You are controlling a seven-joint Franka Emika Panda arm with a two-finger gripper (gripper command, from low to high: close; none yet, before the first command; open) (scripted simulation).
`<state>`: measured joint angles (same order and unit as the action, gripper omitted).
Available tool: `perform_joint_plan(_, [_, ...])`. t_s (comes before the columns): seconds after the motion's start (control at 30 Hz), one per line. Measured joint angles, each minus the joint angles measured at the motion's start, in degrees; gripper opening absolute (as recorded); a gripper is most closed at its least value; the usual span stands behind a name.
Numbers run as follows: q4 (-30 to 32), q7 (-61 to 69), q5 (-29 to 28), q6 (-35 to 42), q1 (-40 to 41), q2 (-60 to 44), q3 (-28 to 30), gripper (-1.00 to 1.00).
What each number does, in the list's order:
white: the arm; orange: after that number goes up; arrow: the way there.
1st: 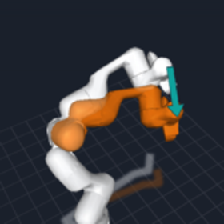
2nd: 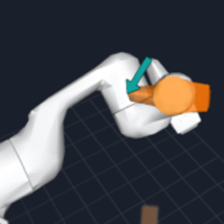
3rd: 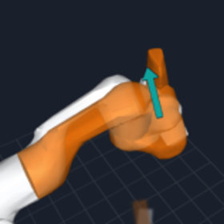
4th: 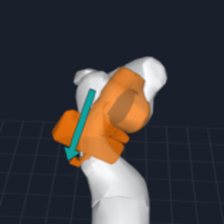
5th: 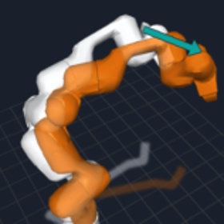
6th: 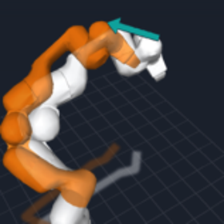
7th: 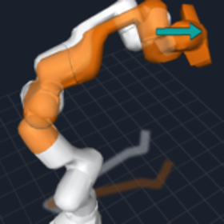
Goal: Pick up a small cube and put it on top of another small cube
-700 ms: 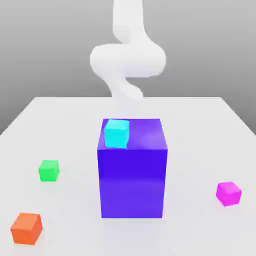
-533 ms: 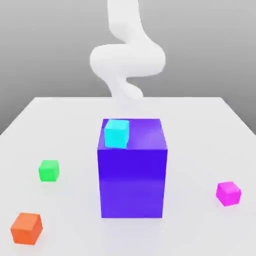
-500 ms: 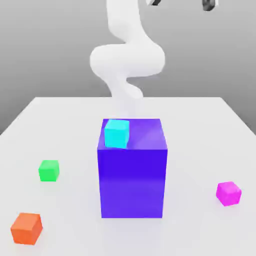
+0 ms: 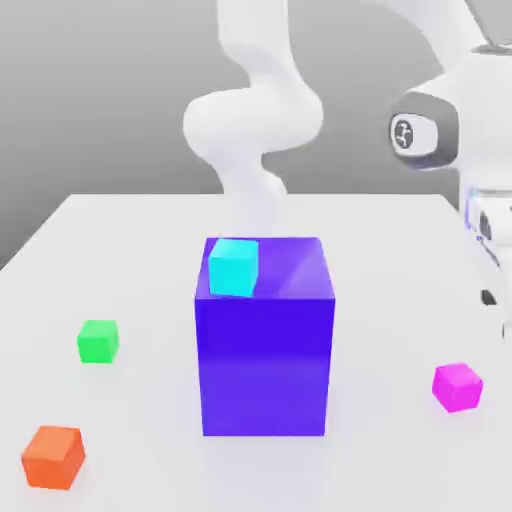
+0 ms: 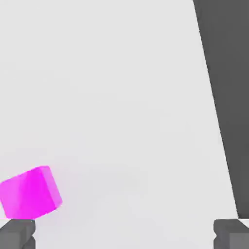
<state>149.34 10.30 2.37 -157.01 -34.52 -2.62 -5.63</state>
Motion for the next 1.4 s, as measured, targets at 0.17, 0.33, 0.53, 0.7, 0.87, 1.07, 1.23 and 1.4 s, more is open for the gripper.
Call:
perform_joint_plan(0.17, [1.27,1.9,-6.67,-6.58,-2.81,-10.21,0.44,0.0])
perform_joint_plan(0.33, [-0.11,0.73,-8.48,-12.66,-4.65,-17.88,2.56,-1.0])
perform_joint_plan(0.53, [-0.11,0.64,-8.62,-12.58,-4.65,-17.91,2.57,-1.0])
perform_joint_plan(0.7, [1.7,2.58,-6.06,-5.34,-3.16,-8.85,0.5,-1.0])
perform_joint_plan(0.87, [0.91,1.99,-0.12,-1.16,1.34,-6.5,2.82,-1.0])
perform_joint_plan(1.07, [-1.12,0.21,8.31,1.78,8.16,-6.5,7.19,-1.0])
perform_joint_plan(1.23, [-2.76,-0.94,15.79,3.71,13.72,-6.04,10.71,-1.0])
perform_joint_plan(1.4, [-4.4,-1.61,23.75,5.19,19.23,-5.1,13.97,-1.0])
